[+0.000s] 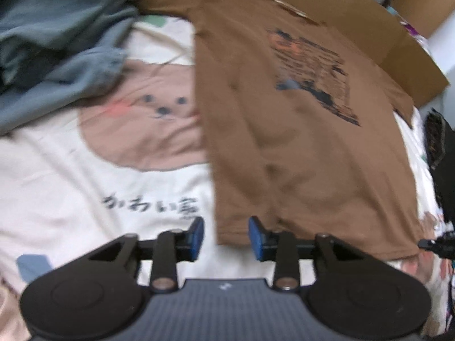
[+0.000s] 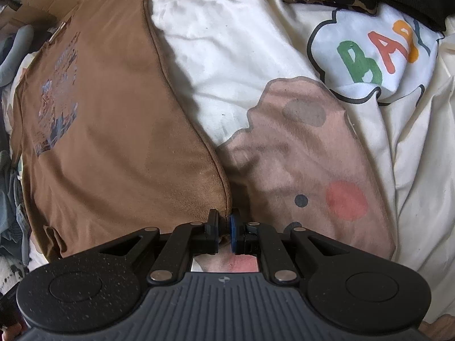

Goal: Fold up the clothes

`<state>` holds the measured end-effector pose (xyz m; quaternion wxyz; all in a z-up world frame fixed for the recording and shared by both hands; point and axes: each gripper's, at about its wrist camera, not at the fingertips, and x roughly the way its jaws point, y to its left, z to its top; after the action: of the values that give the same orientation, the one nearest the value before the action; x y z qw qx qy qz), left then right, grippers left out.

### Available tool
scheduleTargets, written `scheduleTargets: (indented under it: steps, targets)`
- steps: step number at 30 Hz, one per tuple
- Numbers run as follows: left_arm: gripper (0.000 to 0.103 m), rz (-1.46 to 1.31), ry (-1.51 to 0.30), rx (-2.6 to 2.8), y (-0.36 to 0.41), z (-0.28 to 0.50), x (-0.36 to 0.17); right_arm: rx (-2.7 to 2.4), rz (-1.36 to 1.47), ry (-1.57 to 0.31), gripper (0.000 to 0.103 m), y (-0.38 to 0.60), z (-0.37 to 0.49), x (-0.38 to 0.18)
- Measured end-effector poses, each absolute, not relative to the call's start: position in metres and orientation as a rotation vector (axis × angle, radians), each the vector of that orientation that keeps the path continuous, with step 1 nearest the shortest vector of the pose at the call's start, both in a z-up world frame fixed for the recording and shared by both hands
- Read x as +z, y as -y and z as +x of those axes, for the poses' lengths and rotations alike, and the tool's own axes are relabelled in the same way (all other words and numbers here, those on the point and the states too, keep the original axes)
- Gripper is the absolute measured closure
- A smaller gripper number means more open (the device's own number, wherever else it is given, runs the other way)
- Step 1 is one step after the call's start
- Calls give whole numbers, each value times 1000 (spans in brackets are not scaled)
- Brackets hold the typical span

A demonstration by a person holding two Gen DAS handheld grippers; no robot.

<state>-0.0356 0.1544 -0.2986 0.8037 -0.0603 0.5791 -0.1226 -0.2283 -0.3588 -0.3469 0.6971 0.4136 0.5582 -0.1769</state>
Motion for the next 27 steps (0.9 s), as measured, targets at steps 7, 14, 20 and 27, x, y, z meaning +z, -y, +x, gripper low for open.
scheduleTargets:
  steps: [7,14,20,27]
  targets:
    - [62,-177,-1255,-243,-154,-35,-318,-391,916,-1251,97,358,-229,-346]
    - [64,-167,-1270,-245,-140,-33,-340,-392,906,-1259,97,356,-229,-347]
    - [76,-166,-1280,-241,-136,-34,-347,-389,905,-1259,97,355,-228,-347]
    - [82,-178,-1287,-223,-139,-37,-346,-379,886,-1256,97,355,-227,-346]
